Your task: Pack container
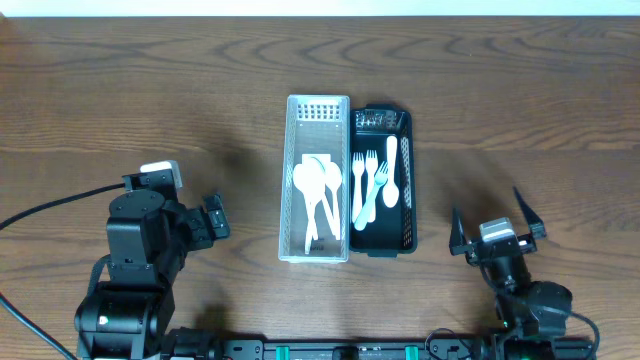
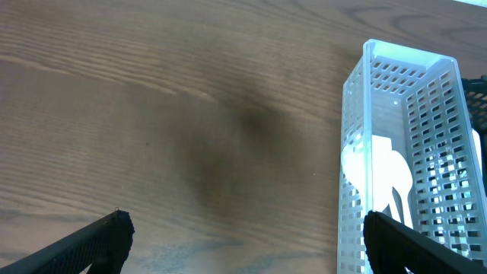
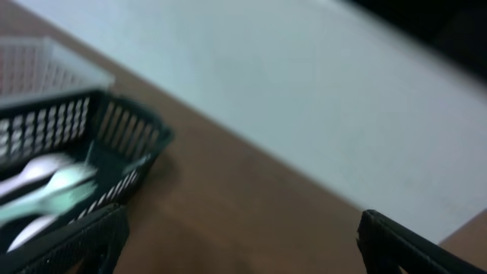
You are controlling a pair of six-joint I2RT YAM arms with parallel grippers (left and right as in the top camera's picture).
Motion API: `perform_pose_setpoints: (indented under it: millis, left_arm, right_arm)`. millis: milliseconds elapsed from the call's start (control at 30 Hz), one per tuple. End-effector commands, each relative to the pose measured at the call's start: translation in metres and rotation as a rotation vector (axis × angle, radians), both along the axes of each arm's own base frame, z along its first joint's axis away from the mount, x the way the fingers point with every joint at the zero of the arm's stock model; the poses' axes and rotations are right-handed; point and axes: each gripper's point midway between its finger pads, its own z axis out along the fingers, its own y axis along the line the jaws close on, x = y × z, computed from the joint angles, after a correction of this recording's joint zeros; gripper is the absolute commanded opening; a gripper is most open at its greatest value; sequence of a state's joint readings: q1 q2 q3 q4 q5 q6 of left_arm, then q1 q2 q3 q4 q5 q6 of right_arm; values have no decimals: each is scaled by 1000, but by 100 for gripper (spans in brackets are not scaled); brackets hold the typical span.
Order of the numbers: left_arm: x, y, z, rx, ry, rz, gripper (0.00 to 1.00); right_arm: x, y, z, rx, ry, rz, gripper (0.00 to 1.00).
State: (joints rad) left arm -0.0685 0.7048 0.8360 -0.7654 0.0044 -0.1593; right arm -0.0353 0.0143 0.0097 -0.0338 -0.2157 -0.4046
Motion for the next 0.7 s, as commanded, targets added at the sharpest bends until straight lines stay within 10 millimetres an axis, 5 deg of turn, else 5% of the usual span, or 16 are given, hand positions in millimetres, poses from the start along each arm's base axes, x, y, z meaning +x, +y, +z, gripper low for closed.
perform_pose_setpoints:
  millis: [0,167,667]
  left_arm:
    - [-1,-1,-3,5,7,-12,98]
    - [-1,-1,-3,5,7,-12,98]
    - [-1,-1,-3,5,7,-11,98]
  right_arm:
    - [2,-22,-9,184,52,-136,99]
    - [2,-33,-10,302,62,-206,99]
    - [2,-33,-9,302,59,-202,99]
